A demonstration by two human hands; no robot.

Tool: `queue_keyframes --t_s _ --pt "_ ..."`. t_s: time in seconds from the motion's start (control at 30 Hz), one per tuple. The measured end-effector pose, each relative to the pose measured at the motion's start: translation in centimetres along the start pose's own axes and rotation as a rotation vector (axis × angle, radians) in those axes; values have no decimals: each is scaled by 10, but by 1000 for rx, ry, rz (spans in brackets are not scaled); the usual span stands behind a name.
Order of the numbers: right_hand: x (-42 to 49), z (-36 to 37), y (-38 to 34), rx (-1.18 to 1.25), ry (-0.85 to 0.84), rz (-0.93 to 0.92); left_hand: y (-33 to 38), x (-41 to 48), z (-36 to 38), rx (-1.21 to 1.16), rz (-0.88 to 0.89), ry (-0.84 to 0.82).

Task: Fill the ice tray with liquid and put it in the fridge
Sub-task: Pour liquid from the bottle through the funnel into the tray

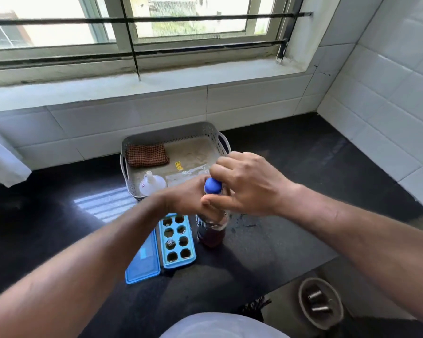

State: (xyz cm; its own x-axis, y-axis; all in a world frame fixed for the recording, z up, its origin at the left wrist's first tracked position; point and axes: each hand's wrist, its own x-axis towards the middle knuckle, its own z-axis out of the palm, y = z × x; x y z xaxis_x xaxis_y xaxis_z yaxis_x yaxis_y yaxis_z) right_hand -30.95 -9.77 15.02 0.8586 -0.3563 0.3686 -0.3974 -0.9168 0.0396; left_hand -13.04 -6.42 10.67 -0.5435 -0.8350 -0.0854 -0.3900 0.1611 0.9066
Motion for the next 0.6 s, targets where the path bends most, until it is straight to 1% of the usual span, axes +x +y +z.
queue_keyframes --t_s 0.03,0.07,0.17,0.2,0.27,0.33,0.4,0.47,0.5,0.57,0.6 --pt "-1 1 4 20 -24 -29 6 0 -4 27 -15 -57" --pt "-1 2 6 47 -36 -11 8 2 -6 52 -24 -89" --pt "0 2 3 211 -59 92 8 5 -2 31 -23 -113" --pt "-1 3 2 234 -48 98 8 4 0 8 -21 -120" --pt "-3 8 -5 205 26 136 5 2 2 -49 -29 -99" --pt "-5 15 -15 146 141 252 2 -1 11 -131 -46 18" --pt "-6 21 -27 91 238 382 -1 -4 29 -212 -57 222" --pt "-8 27 -34 63 300 443 0 -6 43 -223 -65 418" --pt "-9 28 -36 54 312 466 0 -6 46 -186 -64 469" --pt "-10 30 -39 49 296 512 -4 -7 44 -143 -39 469" --pt "-12 32 -41 54 276 527 -6 -8 43 -160 -5 467"
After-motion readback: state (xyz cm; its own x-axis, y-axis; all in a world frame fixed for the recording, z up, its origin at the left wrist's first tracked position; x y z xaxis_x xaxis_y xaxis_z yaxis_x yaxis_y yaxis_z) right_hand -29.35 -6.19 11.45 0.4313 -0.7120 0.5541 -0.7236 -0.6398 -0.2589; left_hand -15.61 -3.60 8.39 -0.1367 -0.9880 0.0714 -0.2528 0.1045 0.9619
